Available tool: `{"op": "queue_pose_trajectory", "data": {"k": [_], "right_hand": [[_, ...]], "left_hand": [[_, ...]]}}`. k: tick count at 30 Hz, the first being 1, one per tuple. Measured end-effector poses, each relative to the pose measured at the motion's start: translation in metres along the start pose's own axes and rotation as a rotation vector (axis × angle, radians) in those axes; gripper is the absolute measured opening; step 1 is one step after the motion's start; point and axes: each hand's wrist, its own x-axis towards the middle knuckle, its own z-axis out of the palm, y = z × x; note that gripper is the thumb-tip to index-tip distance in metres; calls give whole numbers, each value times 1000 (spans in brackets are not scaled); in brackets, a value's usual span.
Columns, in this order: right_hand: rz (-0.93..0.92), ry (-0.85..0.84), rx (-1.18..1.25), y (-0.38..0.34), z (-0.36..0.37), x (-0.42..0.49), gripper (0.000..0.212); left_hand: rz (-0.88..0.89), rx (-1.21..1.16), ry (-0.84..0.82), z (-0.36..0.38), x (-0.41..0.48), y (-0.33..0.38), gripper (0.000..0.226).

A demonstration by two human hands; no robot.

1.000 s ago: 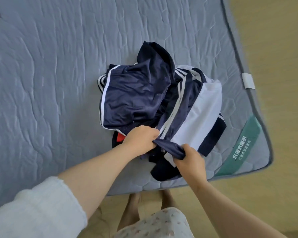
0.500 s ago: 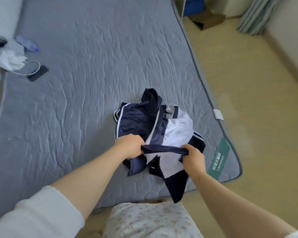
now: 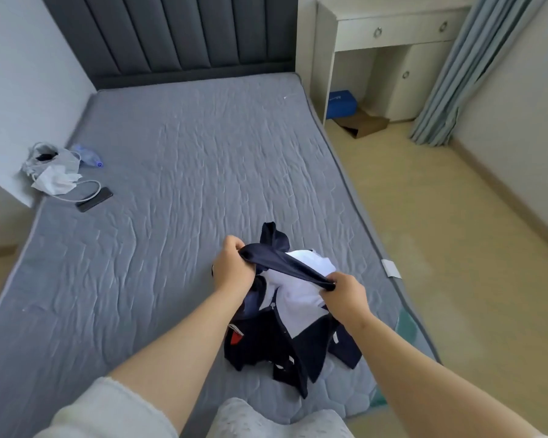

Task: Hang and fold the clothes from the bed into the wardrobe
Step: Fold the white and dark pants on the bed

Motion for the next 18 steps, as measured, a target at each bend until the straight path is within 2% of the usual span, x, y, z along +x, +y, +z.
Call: {"op": "queue_pose_trajectory", "data": {"k": [2, 4, 5, 8, 10, 13, 15, 18], "right_hand": [[4, 40, -17, 1, -1, 2, 20], [5, 50, -12, -1, -4, 5, 24], [8, 48, 10, -2, -6, 6, 26], [86, 44, 169, -4, -13, 7, 27], [134, 72, 265, -6, -19, 5, 24], [102, 151, 478, -24, -32, 2, 21], [48, 205, 638, -49, -46, -2, 23], [19, 303, 892, -96, -76, -10, 28]], "left_hand": [[-189, -218, -37, 4, 1, 5, 19], [-515, -503, -87, 6, 2, 11, 11], [-630, -571, -118, 5, 2, 11, 14], [-742, -686, -187, 2, 4, 9, 14], [-679, -758, -189, -3, 8, 17, 17], [-441, -737, -68, -20, 21, 43, 17], [-278, -766, -56, -33, 21, 69, 22], [-136, -999, -116, -50, 11, 107, 24]]}}
